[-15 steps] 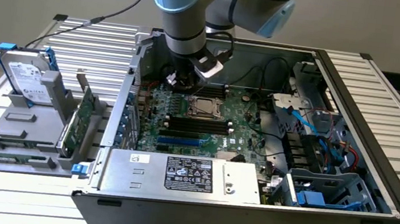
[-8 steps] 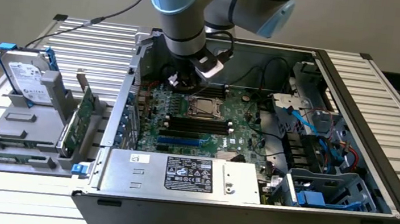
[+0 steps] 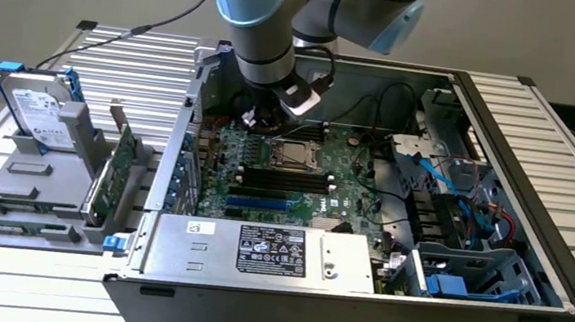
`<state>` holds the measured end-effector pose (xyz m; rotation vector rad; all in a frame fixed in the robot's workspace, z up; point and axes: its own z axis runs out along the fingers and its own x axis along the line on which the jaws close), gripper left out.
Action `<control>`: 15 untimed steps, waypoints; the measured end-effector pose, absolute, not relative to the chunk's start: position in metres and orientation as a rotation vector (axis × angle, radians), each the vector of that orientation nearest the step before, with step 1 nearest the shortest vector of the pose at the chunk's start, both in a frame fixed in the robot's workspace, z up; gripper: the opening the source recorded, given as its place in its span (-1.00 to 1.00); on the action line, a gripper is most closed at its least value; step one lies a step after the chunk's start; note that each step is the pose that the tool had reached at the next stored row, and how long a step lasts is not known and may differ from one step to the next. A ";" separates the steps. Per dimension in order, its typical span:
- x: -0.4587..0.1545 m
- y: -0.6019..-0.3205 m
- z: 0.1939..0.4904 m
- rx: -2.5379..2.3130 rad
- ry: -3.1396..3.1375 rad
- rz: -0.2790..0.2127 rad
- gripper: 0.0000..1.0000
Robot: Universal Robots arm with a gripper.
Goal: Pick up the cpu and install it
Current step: 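Install the first cpu locking lever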
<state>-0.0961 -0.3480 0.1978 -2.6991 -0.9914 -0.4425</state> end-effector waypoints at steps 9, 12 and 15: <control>-0.095 -0.348 0.197 -2.695 -0.985 -0.446 -0.79; -0.094 -0.348 0.197 -2.698 -0.969 -0.449 -0.79; -0.094 -0.348 0.197 -2.710 -0.933 -0.456 -0.79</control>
